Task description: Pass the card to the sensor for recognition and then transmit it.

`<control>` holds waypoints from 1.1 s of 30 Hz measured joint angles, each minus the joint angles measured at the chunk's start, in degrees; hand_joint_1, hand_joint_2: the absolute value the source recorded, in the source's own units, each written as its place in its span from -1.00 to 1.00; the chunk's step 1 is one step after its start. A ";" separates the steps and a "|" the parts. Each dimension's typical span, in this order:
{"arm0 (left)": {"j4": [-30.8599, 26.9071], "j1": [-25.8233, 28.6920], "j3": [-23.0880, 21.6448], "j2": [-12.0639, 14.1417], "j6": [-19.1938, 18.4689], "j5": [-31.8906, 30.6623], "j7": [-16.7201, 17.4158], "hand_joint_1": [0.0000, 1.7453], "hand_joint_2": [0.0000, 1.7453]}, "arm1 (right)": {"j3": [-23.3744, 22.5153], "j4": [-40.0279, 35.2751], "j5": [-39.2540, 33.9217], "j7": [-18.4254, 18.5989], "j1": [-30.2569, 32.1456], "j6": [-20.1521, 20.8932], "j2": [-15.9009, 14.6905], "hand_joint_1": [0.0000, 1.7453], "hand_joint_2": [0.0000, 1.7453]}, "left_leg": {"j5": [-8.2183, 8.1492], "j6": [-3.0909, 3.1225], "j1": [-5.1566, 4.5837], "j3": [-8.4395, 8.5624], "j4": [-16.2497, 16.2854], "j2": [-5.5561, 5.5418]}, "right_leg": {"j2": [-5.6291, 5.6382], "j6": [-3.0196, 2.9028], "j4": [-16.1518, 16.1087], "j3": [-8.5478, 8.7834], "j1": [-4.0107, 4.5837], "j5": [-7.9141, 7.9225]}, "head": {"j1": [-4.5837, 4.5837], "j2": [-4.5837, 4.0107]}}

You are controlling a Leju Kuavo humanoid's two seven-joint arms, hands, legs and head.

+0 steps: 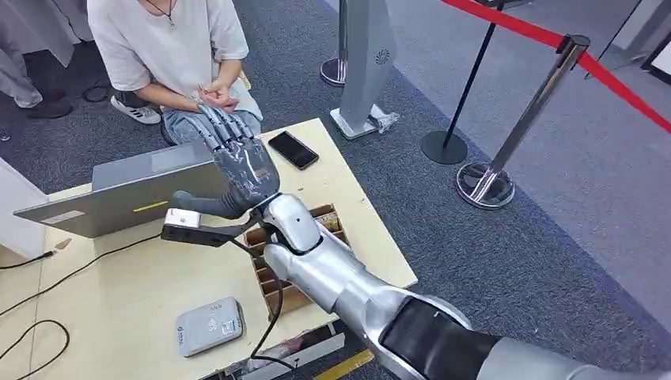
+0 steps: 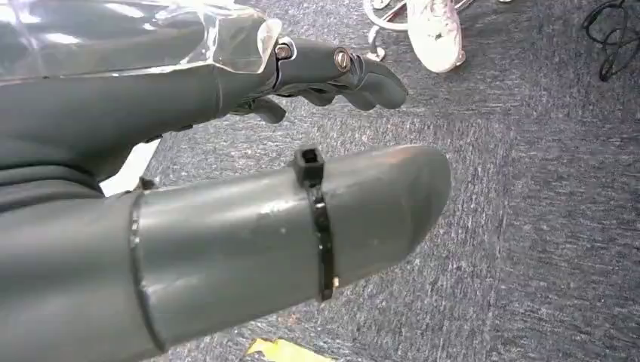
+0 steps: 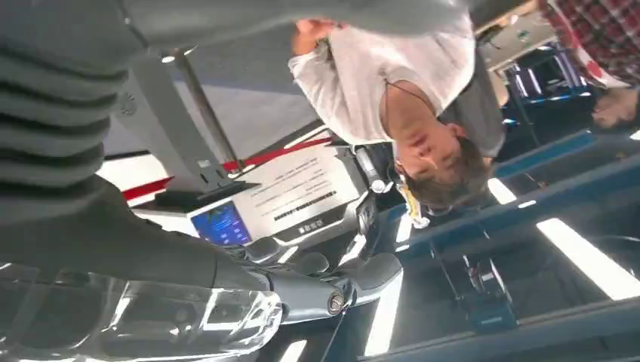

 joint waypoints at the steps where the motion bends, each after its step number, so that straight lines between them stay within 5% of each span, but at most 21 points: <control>1: 0.00 0.02 0.02 0.02 0.00 0.02 0.00 -1.00 -1.00 | 0.02 -1.21 -0.24 -0.20 0.63 0.11 -0.24 -1.00 -1.00 | -0.01 -0.01 0.00 0.00 0.00 0.01 | 0.01 0.00 0.00 -0.01 0.00 0.00 | -0.02 0.00; 14: 0.00 0.09 0.07 0.02 -0.20 0.33 -0.90 -1.00 -1.00 | 1.92 -16.56 -2.29 -0.83 10.70 3.08 -6.57 -1.00 -1.00 | -0.02 0.00 -0.01 0.00 0.00 -0.01 | 0.00 0.01 -0.03 -0.01 -0.01 -0.01 | -0.02 0.00; 15: 0.00 0.10 0.07 0.02 -0.20 0.33 -0.94 -1.00 -1.00 | 2.12 -17.58 -2.31 -0.81 11.65 3.08 -7.21 -1.00 1.00 | -0.03 0.01 -0.01 0.00 0.00 0.00 | 0.00 0.01 -0.03 -0.01 -0.01 -0.01 | -0.02 0.00; 33: 0.00 0.17 0.09 0.02 -0.63 0.24 -0.52 -1.00 -1.00 | 3.21 -20.80 1.25 2.89 22.10 4.00 -10.51 -1.00 1.00 | -0.03 0.02 0.00 -0.01 -0.01 0.00 | 0.00 0.01 -0.02 0.00 0.00 -0.01 | -0.02 0.00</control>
